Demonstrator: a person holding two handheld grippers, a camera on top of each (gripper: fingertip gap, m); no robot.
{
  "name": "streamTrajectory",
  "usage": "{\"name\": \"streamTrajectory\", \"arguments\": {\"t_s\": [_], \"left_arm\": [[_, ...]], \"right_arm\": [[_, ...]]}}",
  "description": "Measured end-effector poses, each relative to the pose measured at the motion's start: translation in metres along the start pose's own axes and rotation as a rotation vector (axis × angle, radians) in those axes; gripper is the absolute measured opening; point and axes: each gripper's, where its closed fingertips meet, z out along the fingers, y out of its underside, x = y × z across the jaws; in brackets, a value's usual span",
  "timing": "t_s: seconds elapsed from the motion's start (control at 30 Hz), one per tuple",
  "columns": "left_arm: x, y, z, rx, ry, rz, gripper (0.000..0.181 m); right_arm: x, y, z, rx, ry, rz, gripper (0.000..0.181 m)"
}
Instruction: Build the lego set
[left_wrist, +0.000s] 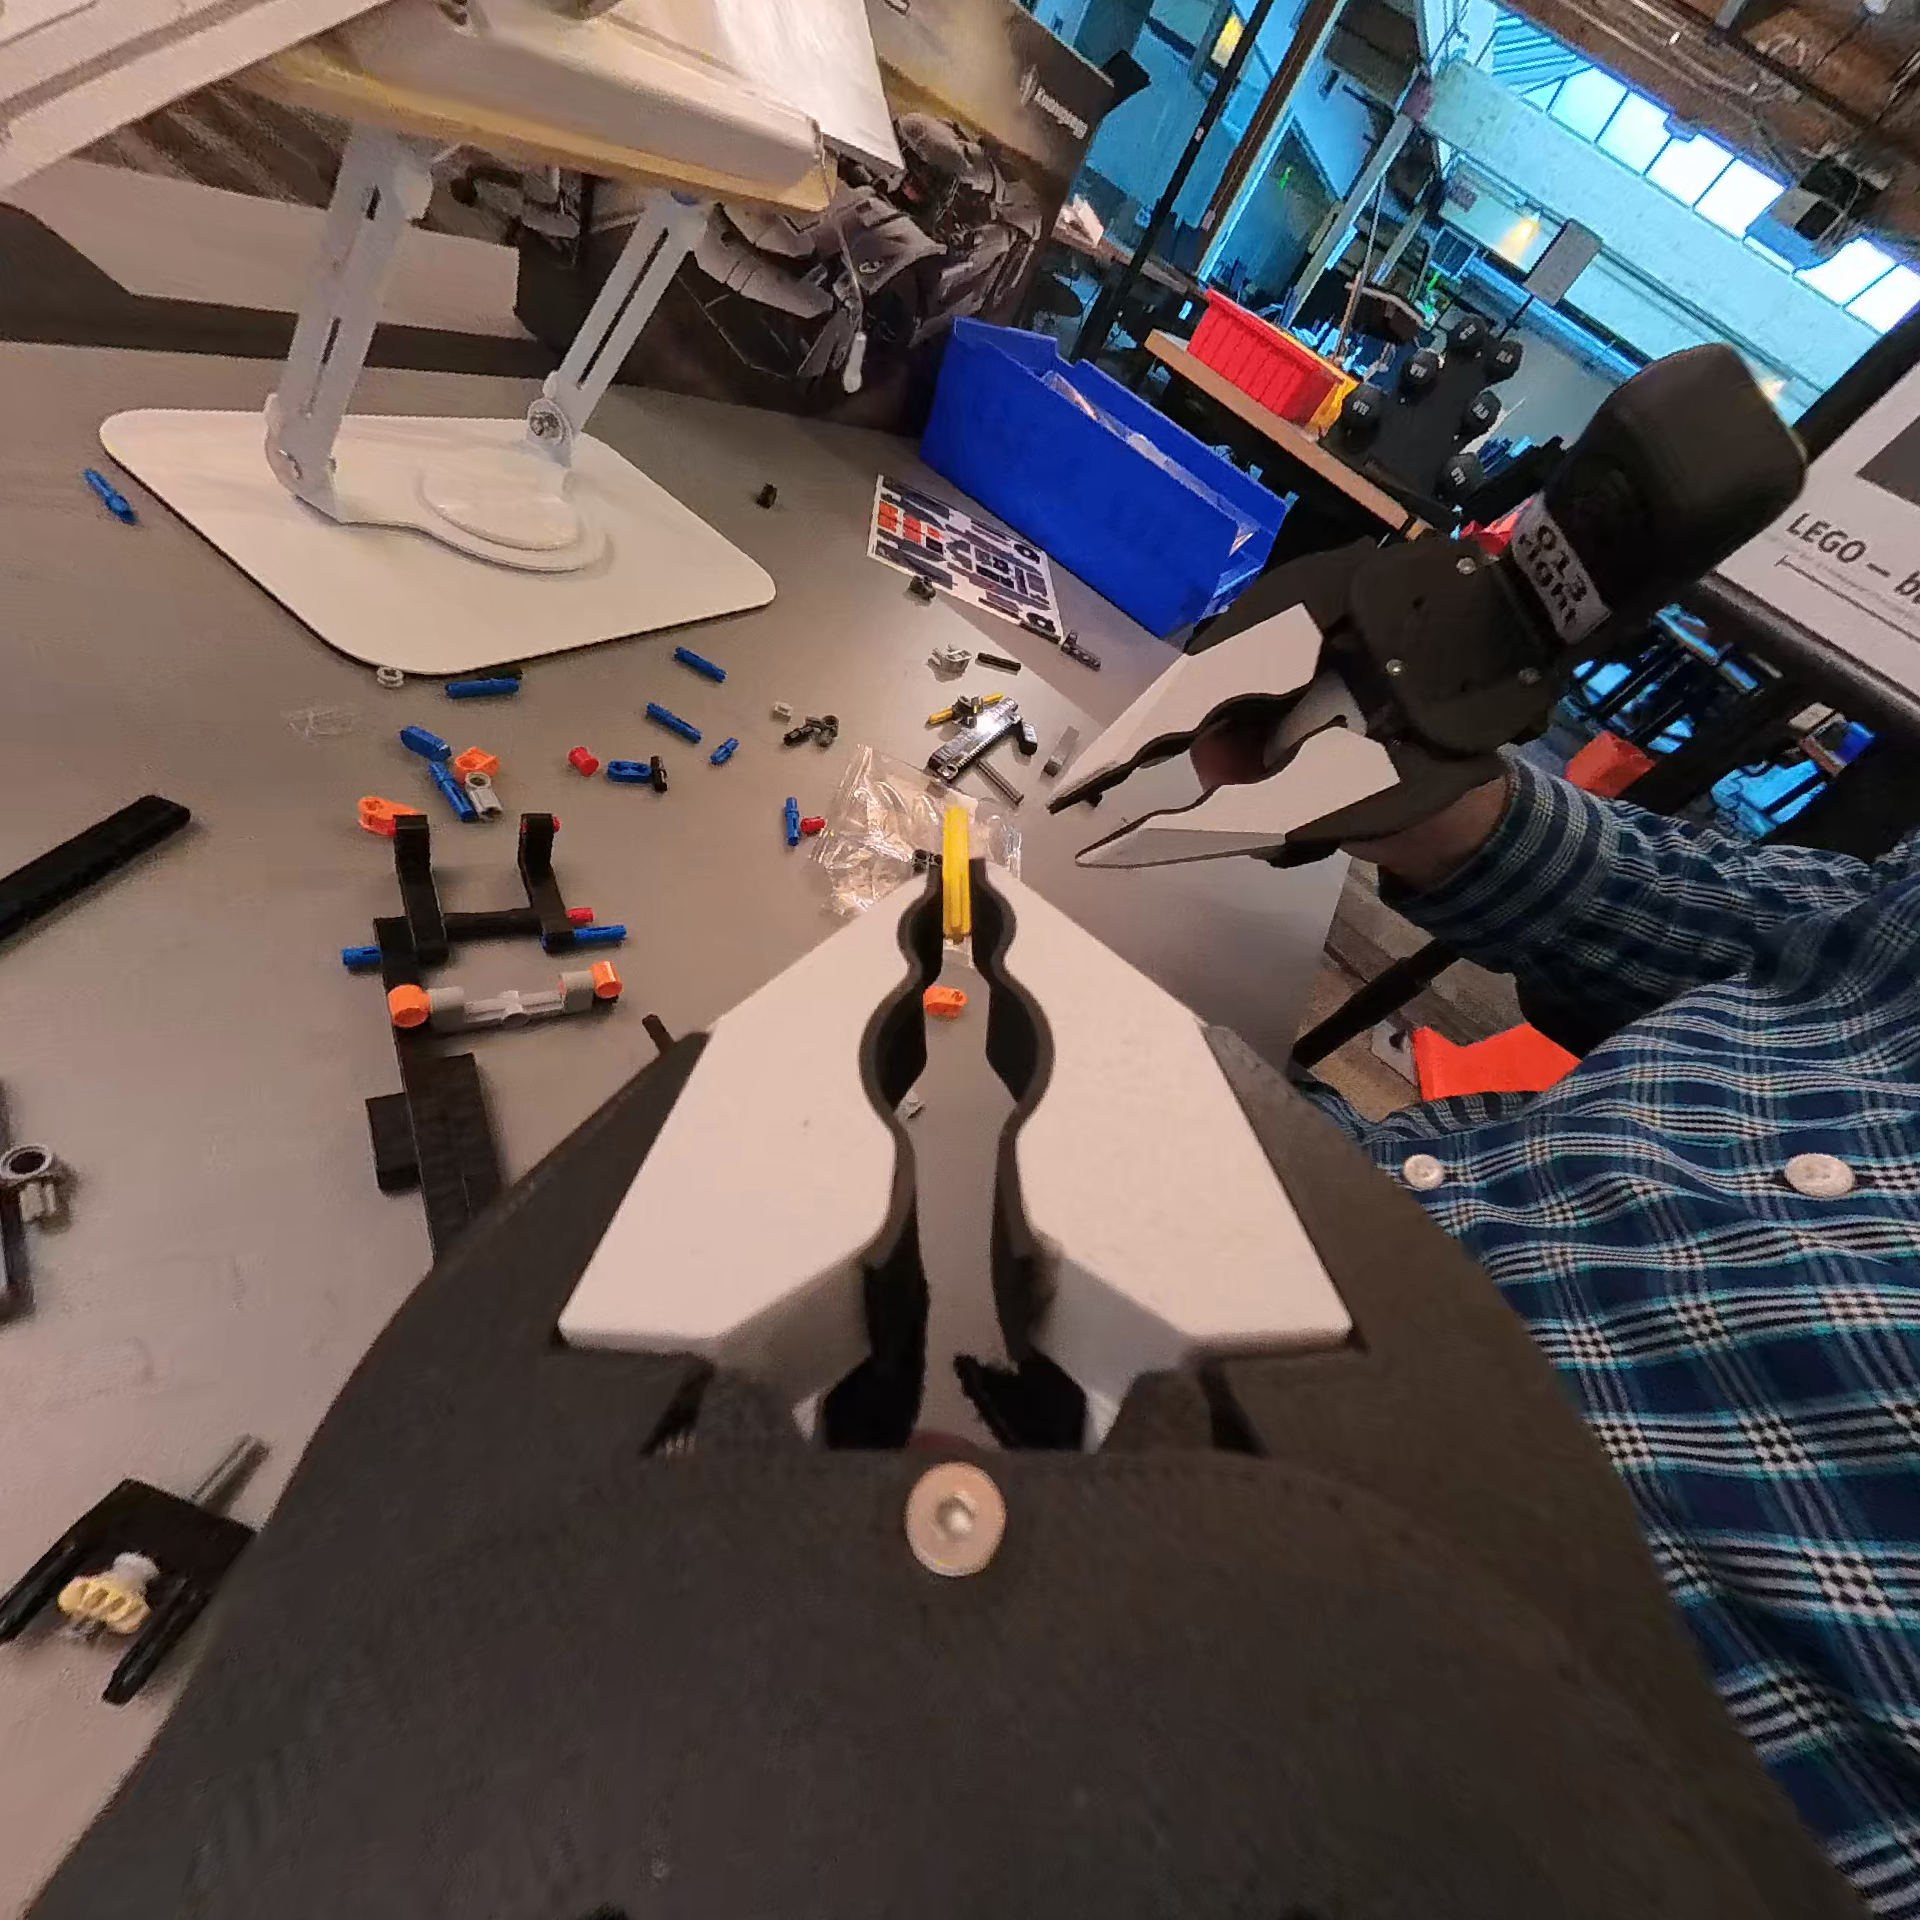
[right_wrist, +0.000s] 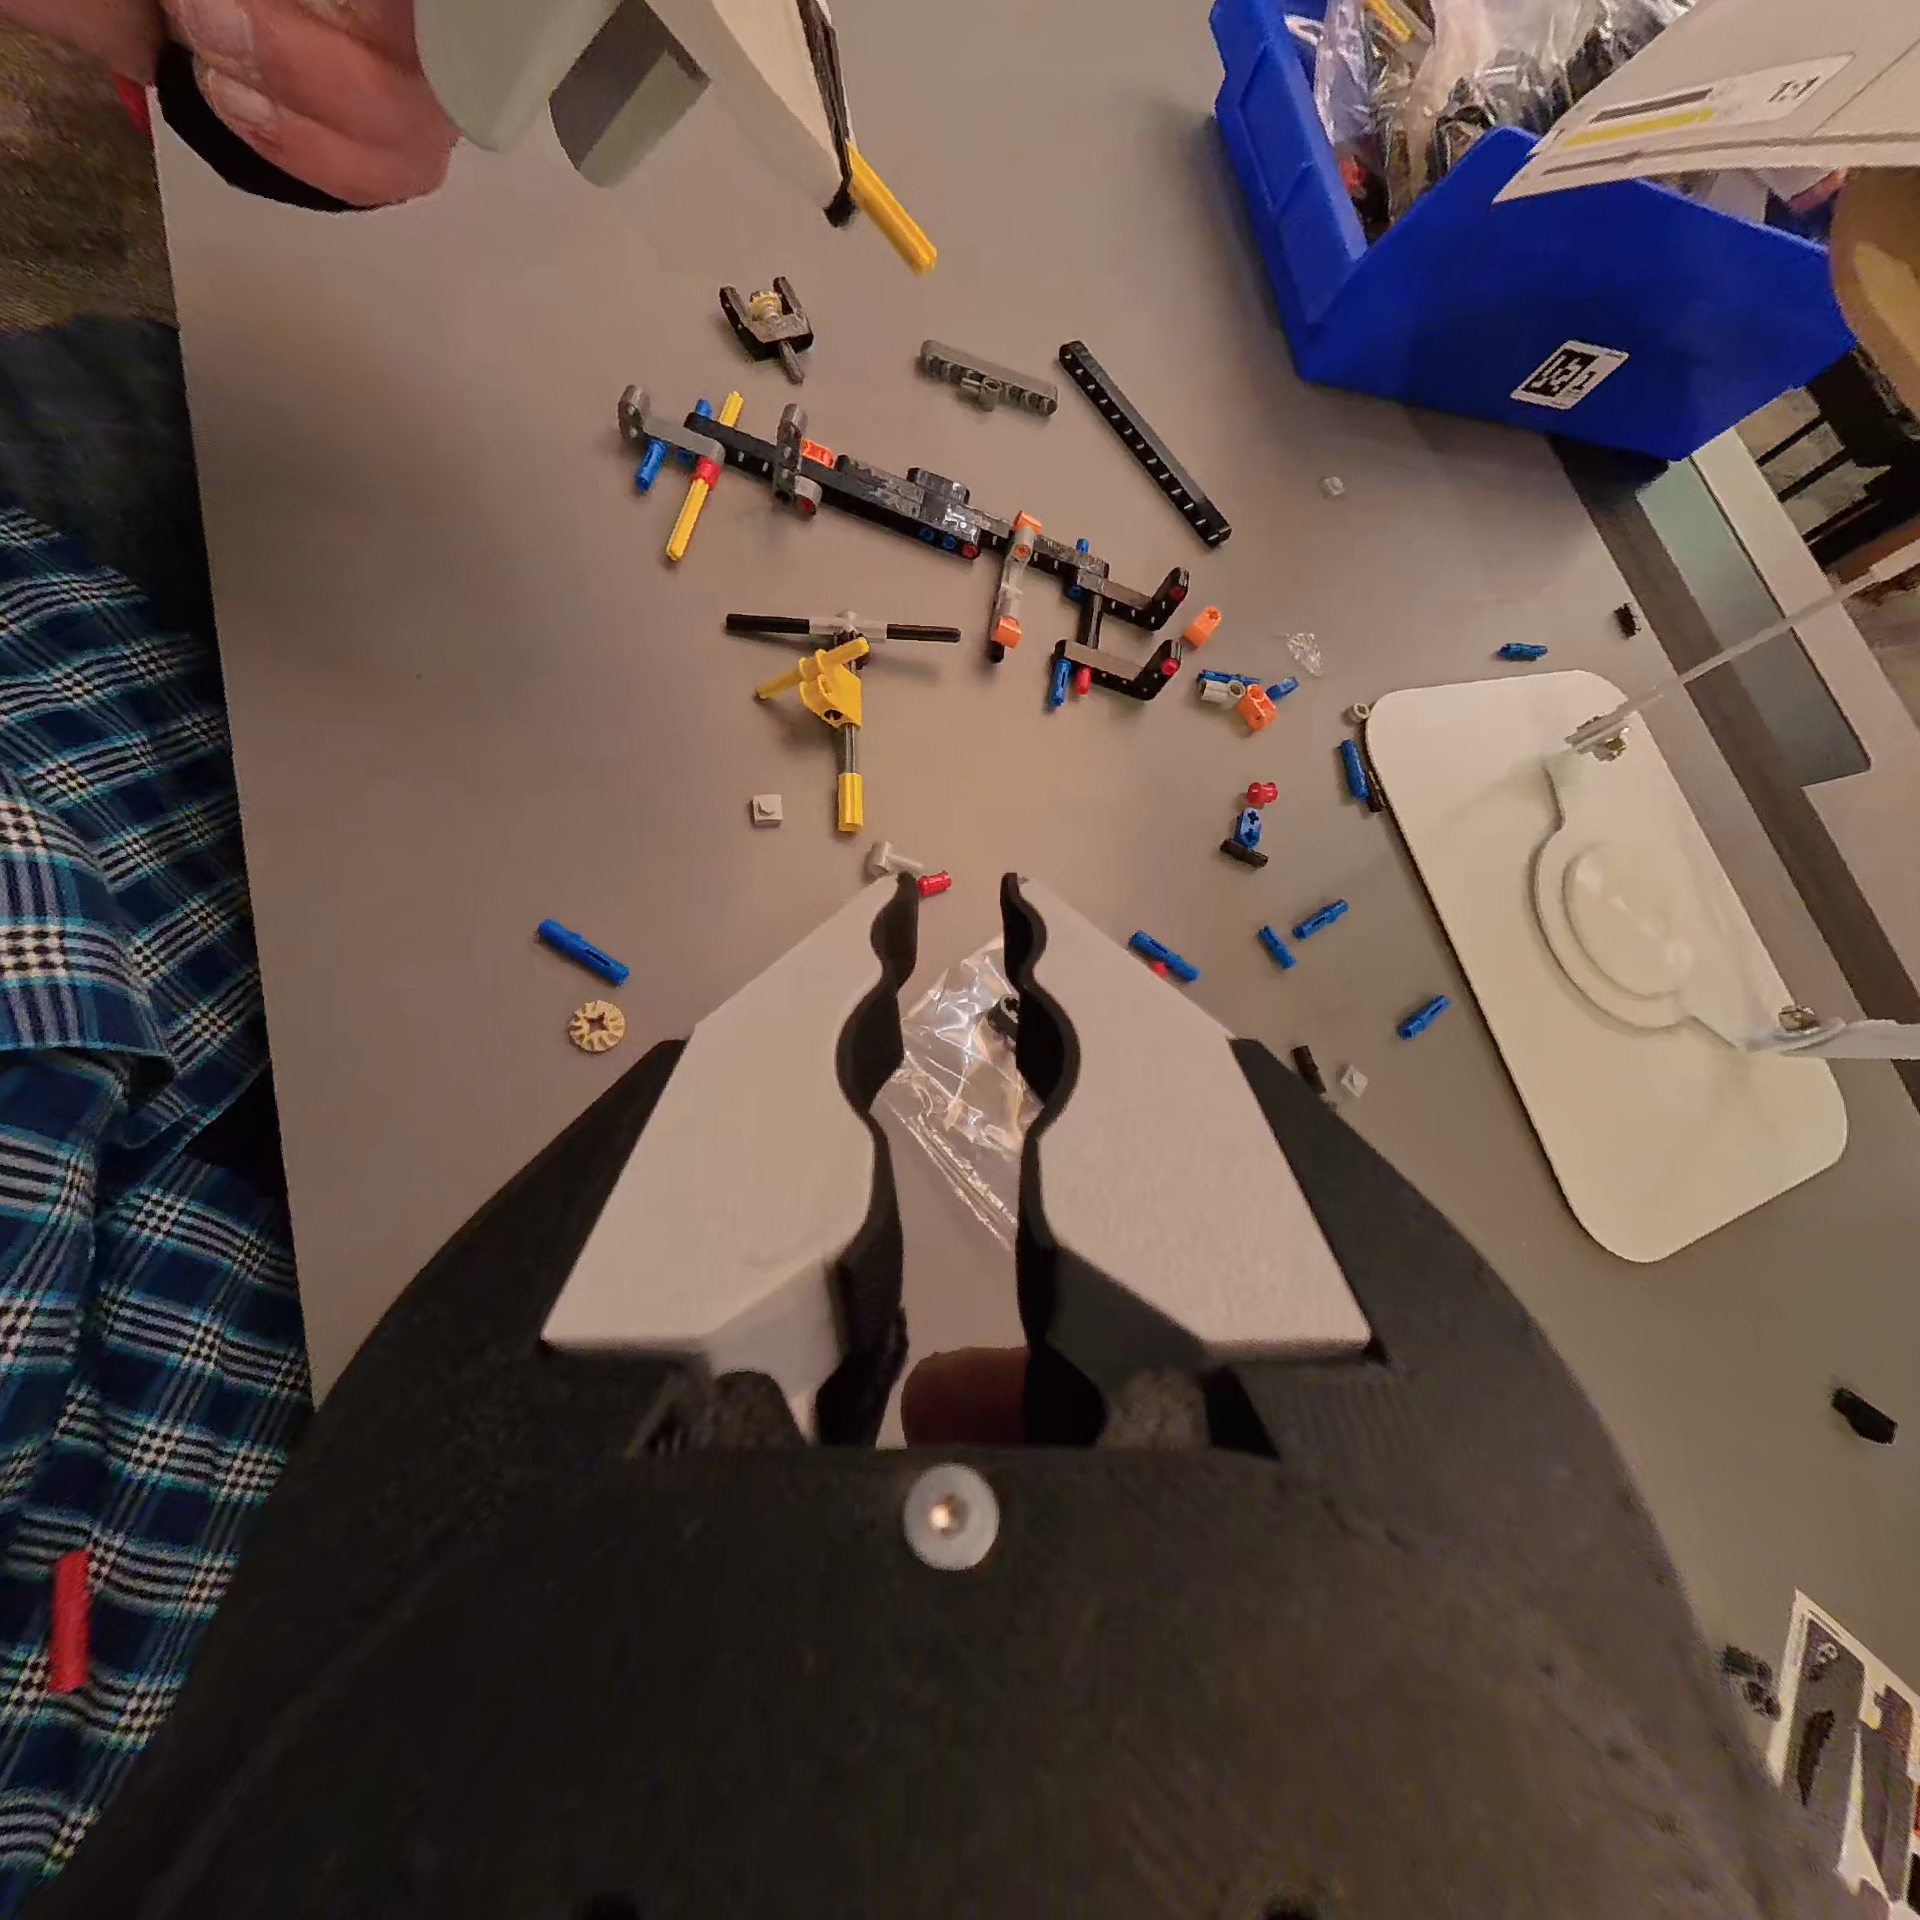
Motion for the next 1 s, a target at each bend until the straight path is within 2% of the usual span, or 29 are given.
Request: {"name": "streamTrajectory", "arguments": {"t_s": [0.3,0.6,0.8,1.0], "left_arm": [[-0.006,0.002,-0.001,-0.002,-0.005,-0.005,0.002],[-0.037,-0.013,-0.032,0.054,-0.123,-0.008,0.002],[-0.046,-0.013,-0.037,0.064,-0.14,-0.027,0.002],[-0.048,-0.01,-0.036,0.05,-0.145,-0.027,0.002]], "right_arm": [[0.01,0.005,-0.001,-0.01,0.019,0.019,0.015],[0.006,0.007,0.016,-0.074,-0.041,0.019,0.02],[0.022,0.012,0.022,-0.118,-0.039,0.06,0.025],[0.003,0.03,0.036,-0.202,-0.163,0.086,0.024]]}}
